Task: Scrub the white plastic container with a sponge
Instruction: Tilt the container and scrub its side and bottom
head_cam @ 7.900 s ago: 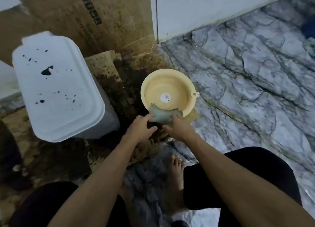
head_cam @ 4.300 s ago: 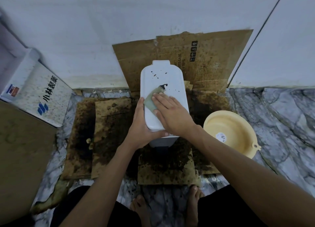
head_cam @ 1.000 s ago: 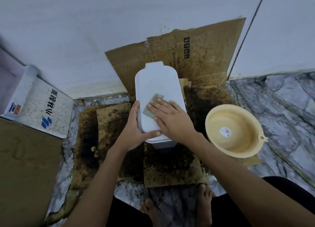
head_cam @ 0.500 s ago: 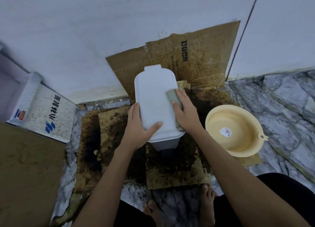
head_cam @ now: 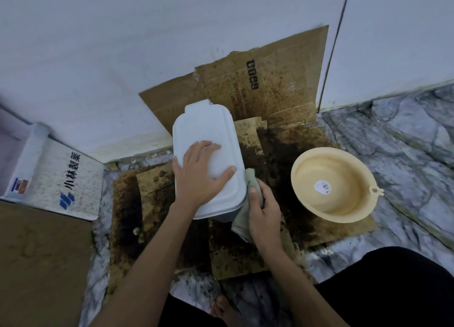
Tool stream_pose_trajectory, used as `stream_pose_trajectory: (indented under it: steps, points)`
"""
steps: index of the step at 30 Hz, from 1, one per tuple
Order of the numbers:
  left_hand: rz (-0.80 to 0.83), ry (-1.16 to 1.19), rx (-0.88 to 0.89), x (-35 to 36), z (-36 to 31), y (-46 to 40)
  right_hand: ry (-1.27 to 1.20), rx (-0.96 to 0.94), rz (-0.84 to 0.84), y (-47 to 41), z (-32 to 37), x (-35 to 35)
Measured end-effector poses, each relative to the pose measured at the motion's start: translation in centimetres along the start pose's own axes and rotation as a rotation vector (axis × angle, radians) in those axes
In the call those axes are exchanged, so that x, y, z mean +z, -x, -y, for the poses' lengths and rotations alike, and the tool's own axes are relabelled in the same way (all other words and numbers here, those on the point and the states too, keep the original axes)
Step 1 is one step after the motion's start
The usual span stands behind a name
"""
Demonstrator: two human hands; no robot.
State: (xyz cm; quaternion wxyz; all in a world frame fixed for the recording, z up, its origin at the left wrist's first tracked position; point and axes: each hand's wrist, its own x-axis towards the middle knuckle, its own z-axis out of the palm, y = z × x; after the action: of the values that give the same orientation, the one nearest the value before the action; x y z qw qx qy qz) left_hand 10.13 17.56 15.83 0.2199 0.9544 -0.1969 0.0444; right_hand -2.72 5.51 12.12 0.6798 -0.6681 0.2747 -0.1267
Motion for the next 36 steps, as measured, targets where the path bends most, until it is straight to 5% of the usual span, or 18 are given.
stream_pose_trajectory:
  steps: [10,16,23,29,36]
  points:
    - [-0.064,0.179,-0.085,-4.0,7.4,-1.6,-0.066,0.027,0.335,2.3,-0.5,4.8]
    - [-0.061,0.349,-0.173,-4.7,10.9,-4.6,-0.067,0.064,0.332,0.2,-2.2,6.3]
    - [-0.047,0.274,-0.327,-4.9,14.0,-7.8,-0.004,-0.036,0.300,-6.3,-1.9,10.7]
    - [0.060,0.217,-0.207,-4.2,14.5,-7.8,0.028,-0.152,0.301,-10.6,-1.1,15.9]
    - [-0.004,0.185,-0.222,-4.6,13.7,-9.0,0.067,-0.261,0.344,-11.0,-2.6,16.8]
